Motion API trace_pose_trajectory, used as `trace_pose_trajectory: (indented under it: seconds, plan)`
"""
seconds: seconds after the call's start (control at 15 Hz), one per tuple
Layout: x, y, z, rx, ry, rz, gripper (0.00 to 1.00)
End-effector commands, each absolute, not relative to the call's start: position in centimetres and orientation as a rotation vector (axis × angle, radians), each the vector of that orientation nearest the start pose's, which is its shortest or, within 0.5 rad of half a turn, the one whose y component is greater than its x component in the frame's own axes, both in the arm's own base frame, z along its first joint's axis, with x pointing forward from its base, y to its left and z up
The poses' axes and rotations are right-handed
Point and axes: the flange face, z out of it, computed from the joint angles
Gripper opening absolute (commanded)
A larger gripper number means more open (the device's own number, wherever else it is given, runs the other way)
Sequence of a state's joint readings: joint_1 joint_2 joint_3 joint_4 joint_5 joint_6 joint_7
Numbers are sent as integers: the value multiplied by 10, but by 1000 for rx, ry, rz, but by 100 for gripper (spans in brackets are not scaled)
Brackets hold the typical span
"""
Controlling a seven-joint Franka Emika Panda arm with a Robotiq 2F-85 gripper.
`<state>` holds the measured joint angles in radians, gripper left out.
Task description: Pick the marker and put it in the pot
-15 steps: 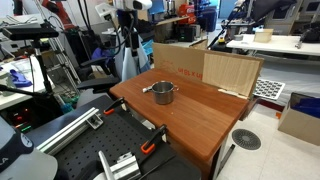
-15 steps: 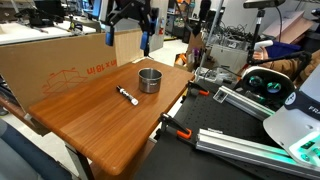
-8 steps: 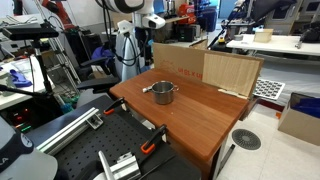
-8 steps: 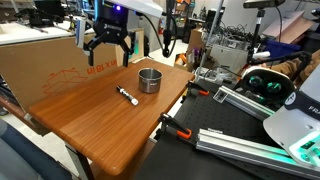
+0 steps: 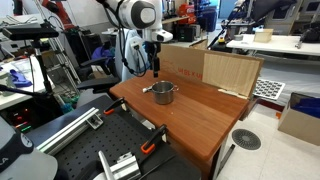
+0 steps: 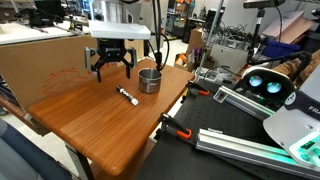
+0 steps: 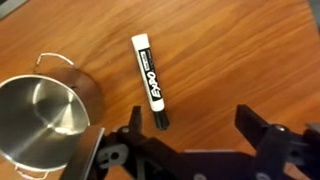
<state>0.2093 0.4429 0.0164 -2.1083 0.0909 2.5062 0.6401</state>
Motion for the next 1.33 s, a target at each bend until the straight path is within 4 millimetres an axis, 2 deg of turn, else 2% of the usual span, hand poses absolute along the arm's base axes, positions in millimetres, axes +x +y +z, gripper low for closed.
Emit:
trace_pose_trajectory:
  seconds: [0.0, 0.33, 0.87, 0.93, 1.07, 1.27]
  plan:
    - [575, 128, 184, -3065, 821, 119, 100]
    - [580, 135, 157, -3143, 832, 191, 100]
    - [589, 141, 130, -3237, 869, 214, 100]
    - [590, 142, 130, -3245, 861, 218, 75]
    - [593, 145, 130, -3258, 847, 209, 66]
    - [596, 147, 131, -3267, 837, 211, 41]
